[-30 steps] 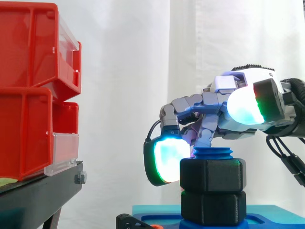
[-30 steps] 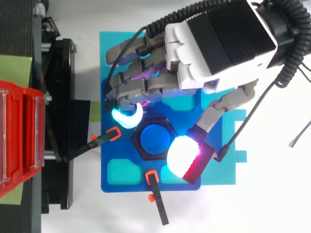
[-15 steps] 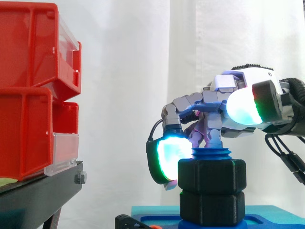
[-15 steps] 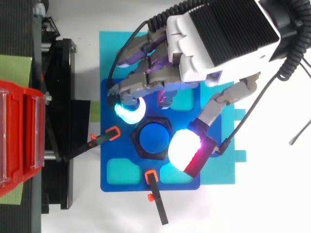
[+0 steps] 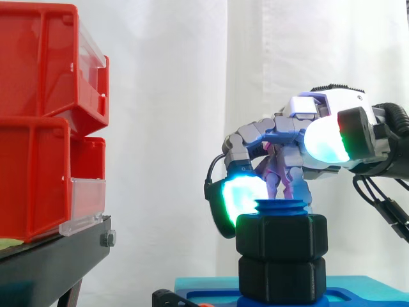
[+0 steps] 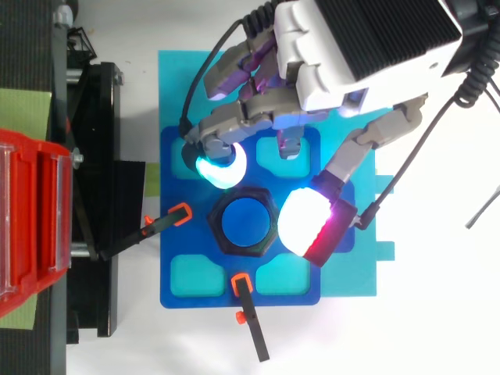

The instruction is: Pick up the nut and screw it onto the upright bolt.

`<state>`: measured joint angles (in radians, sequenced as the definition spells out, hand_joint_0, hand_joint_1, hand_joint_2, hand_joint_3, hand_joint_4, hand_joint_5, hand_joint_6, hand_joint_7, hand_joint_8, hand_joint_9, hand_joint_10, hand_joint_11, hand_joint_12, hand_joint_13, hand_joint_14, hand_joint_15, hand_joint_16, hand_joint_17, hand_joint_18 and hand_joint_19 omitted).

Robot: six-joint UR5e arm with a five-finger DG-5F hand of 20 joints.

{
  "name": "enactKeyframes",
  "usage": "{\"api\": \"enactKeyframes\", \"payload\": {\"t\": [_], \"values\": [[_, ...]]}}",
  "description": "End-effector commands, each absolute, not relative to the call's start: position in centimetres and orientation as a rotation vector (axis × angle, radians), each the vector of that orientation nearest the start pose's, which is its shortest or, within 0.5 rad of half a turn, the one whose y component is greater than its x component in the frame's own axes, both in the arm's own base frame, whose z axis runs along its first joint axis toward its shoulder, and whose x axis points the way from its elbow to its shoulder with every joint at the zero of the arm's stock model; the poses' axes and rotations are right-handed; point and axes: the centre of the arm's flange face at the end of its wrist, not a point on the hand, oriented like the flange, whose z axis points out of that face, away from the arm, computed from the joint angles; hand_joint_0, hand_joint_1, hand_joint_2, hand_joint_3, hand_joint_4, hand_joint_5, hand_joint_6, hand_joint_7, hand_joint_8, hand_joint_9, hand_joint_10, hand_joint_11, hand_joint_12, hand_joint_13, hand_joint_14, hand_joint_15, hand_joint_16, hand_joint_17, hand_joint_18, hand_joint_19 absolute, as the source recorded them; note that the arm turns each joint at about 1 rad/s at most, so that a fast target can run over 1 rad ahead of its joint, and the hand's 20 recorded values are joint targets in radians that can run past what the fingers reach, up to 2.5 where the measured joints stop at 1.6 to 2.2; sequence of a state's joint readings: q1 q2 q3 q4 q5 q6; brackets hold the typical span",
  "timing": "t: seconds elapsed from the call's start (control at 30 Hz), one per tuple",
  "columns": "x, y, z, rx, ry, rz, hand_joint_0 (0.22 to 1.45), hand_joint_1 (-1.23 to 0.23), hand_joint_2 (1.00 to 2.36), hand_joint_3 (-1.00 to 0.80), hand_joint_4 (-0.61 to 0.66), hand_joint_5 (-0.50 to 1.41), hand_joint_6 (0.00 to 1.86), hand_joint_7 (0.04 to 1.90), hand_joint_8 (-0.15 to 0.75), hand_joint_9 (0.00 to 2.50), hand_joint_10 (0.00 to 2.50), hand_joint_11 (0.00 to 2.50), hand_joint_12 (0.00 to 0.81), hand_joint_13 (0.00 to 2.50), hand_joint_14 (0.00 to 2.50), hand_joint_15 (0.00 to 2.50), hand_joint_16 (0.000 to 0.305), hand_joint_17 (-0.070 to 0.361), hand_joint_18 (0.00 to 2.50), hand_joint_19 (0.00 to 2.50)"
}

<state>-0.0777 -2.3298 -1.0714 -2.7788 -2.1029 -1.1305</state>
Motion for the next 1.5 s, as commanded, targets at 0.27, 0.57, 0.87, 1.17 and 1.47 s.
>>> {"api": "enactKeyframes", "payload": {"t": [0.27, 0.57, 0.87, 1.17, 1.47], "values": [[76.1, -15.4, 31.6, -0.092, 1.523, 0.664, 0.48, -0.21, 1.00, -0.50, 0.28, -0.13, 0.50, 0.99, 0.292, 0.89, 0.00, 0.00, 0.311, 0.48, 0.00, 0.00, 0.035, 0.080, 0.17, 0.00], [76.3, -13.8, 30.4, -0.052, 1.561, 0.642, 0.47, -0.13, 1.00, -0.50, 0.17, -0.20, 0.50, 0.62, 0.235, 0.49, 0.00, 0.00, 0.333, 0.18, 0.00, 0.00, 0.040, 0.091, 0.00, 0.00], [76.3, -11.4, 27.7, -0.027, 1.560, 0.673, 0.47, -0.05, 1.00, -0.50, 0.18, -0.19, 0.50, 0.61, 0.227, 0.39, 0.00, 0.00, 0.343, 0.09, 0.00, 0.00, 0.043, 0.096, 0.00, 0.00], [76.4, -9.9, 27.6, -0.030, 1.576, 0.689, 0.47, -0.05, 1.00, -0.50, 0.23, -0.16, 0.50, 0.79, 0.259, 0.42, 0.00, 0.00, 0.351, 0.10, 0.00, 0.00, 0.043, 0.097, 0.00, 0.00], [76.4, -9.0, 27.4, -0.031, 1.589, 0.694, 0.48, -0.07, 1.00, -0.50, 0.25, -0.14, 0.50, 0.88, 0.273, 0.46, 0.00, 0.00, 0.352, 0.15, 0.00, 0.00, 0.043, 0.097, 0.00, 0.00]]}}
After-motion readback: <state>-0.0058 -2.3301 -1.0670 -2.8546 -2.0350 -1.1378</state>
